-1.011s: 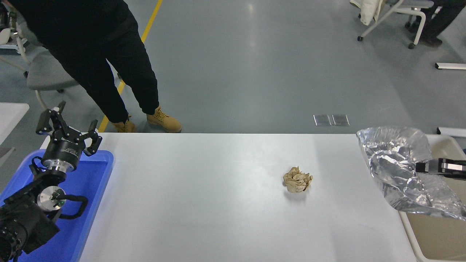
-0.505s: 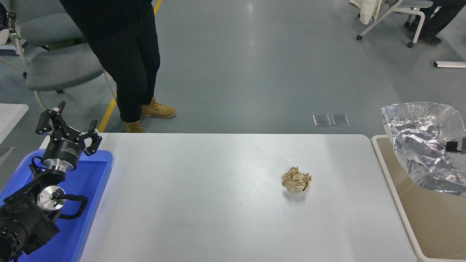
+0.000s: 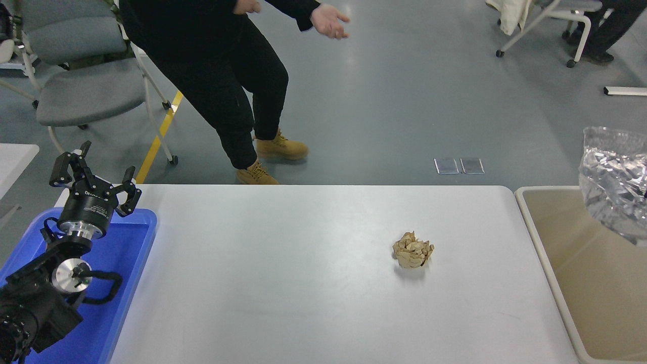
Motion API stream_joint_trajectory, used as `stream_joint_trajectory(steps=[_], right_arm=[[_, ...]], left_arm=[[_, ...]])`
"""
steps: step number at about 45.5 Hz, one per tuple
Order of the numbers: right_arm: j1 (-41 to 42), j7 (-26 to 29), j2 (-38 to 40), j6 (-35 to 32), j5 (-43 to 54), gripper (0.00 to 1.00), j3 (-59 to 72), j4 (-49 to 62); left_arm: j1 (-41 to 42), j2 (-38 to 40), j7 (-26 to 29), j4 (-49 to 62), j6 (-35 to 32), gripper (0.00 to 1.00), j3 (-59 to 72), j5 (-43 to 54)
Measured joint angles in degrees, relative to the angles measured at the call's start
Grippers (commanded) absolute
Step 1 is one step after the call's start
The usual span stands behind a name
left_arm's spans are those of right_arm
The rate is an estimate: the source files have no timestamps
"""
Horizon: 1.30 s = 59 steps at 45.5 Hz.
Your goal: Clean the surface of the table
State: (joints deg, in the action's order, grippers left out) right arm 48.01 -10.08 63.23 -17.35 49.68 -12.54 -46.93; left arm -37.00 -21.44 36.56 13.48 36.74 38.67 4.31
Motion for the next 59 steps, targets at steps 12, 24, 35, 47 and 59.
stream_joint_trajectory(steps=[12,24,35,47,59], right_arm=[[-6.68,-0.04,-13.91,8.28,-8.16,0.00,0.31,19.56],[-10.33,-0.04,-25.62,14.24,-13.13,0.00,0.48,33.96],[-12.48,0.07,-31.52,18.88,-14.64,0.00,0.62,38.71],[-14.07,0.20,-34.80,21.36,-15.13,0.12,0.66,40.22],[-14.52,0.42,-35.82,22.16,-15.29,0.12,0.63,40.63]], left_arm=[[0.00,0.00,0.00,0.01,0.00,1.00,0.00,0.00],[0.00,0.00,0.00,0.01,0.00,1.00,0.00,-0.01],[0.00,0.00,0.00,0.00,0.00,1.00,0.00,-0.01],[0.00,0.00,0.00,-0.01,0.00,1.00,0.00,-0.01],[0.00,0.00,0.00,0.00,0.00,1.00,0.00,-0.01]])
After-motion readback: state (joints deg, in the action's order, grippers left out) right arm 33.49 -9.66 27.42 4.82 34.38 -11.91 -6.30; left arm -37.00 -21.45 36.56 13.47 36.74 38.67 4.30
